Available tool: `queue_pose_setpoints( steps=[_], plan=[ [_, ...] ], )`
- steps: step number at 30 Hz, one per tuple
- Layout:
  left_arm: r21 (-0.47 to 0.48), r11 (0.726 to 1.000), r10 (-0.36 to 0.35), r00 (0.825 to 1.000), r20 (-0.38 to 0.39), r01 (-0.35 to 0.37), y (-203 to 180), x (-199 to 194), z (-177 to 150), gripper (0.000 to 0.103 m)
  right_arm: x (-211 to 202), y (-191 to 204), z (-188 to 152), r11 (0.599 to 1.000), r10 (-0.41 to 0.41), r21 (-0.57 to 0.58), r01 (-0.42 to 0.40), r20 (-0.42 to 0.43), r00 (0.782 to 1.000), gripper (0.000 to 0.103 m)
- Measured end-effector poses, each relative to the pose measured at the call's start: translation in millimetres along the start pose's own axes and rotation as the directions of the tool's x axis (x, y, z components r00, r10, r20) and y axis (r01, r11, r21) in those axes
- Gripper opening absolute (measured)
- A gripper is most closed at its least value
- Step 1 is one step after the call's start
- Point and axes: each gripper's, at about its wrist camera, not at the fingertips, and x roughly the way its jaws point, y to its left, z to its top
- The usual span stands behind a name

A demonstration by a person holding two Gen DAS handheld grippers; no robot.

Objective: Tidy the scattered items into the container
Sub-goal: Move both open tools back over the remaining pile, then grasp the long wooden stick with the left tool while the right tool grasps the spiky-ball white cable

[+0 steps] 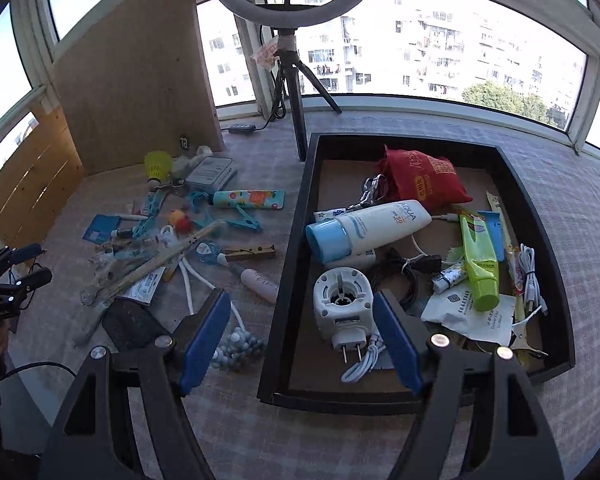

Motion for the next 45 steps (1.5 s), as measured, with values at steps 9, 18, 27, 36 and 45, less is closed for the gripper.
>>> queue_pose_setpoints(
  steps=[9, 18, 27, 36, 45],
  plan=[
    [0.045, 0.999, -0.005, 0.997, -0.071, 0.008, -12, 19, -39, 0.074, 38, 54, -9, 0.99, 0.069, -0.12, -0.079, -0.092, 0.993, 0.073],
    [0.194, 0.975, -0.098, 0.993, -0.069, 0.11, -54, 61, 3, 0.07, 90, 85, 2, 0.969, 0.068, -0.223, -0.11, -0.187, 0.98, 0.072],
    [0.235, 0.954, -0.15, 0.976, -0.158, 0.185, -73, 115, 25, 0.061, 144, 94, 8, 0.95, 0.025, -0.288, -0.118, -0.307, 0.951, 0.047],
    [0.236, 0.941, -0.193, 0.958, -0.213, 0.242, -75, 140, 31, 0.054, 163, 95, 4, 0.934, -0.023, -0.342, -0.102, -0.341, 0.94, 0.047],
    [0.246, 0.927, -0.235, 0.949, -0.211, 0.284, -85, 140, 25, 0.005, 159, 100, 2, 0.953, 0.001, -0.289, -0.095, -0.309, 0.951, 0.019]
  ],
)
